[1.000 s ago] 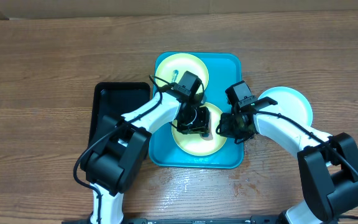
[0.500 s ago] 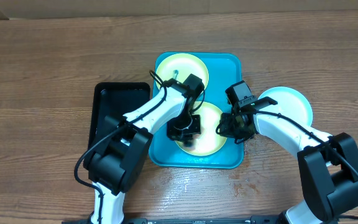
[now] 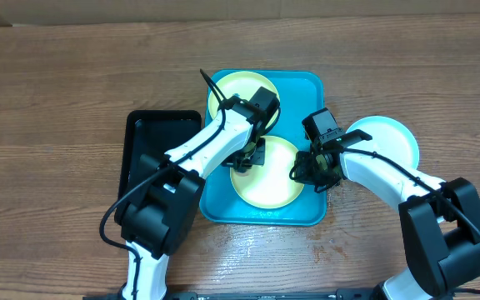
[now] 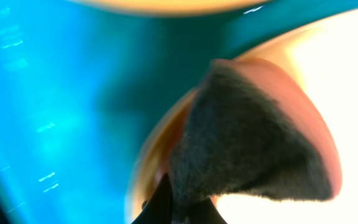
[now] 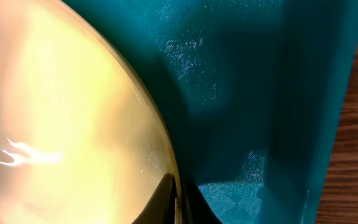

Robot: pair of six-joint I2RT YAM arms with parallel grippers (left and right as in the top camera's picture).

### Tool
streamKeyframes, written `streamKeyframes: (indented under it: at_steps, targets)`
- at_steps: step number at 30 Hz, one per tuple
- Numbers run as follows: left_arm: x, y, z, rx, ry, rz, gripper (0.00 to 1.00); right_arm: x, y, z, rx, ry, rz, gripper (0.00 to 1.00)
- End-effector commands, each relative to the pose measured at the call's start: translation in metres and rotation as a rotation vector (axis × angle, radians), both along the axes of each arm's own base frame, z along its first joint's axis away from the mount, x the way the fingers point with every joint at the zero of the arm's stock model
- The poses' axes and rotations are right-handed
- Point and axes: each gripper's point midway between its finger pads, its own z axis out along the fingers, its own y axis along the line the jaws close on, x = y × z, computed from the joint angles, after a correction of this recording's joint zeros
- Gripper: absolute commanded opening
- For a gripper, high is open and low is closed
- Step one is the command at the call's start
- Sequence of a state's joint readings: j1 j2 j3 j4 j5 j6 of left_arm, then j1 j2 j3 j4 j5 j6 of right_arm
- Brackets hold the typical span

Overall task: Clean dirty plates on tray and stack at the side
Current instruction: 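Scrub the lower yellow plate with the sponge while the right gripper holds it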

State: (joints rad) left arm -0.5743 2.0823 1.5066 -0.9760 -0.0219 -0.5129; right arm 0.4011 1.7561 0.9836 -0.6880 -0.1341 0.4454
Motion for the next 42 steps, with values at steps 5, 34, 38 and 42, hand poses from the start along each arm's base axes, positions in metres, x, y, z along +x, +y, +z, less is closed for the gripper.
streamKeyframes:
  at_steps: [5, 34, 38, 42]
  targets:
    - [-0.028, -0.099, 0.012, -0.496, 0.177, -0.095, 0.04, -0.008, -0.011, -0.016, -0.065, 0.035, 0.001, 0.04]
    - [-0.042, 0.034, -0.017, 0.198, 0.122, 0.109, 0.04, -0.008, -0.011, -0.016, -0.065, 0.035, 0.001, 0.04]
    - [-0.031, 0.065, -0.009, 0.343, 0.062, 0.113, 0.04, -0.009, -0.011, -0.015, -0.062, 0.037, 0.001, 0.04]
    - [-0.031, 0.063, 0.0, 0.328, 0.078, 0.122, 0.04, -0.009, -0.011, -0.015, -0.062, 0.037, 0.001, 0.04]
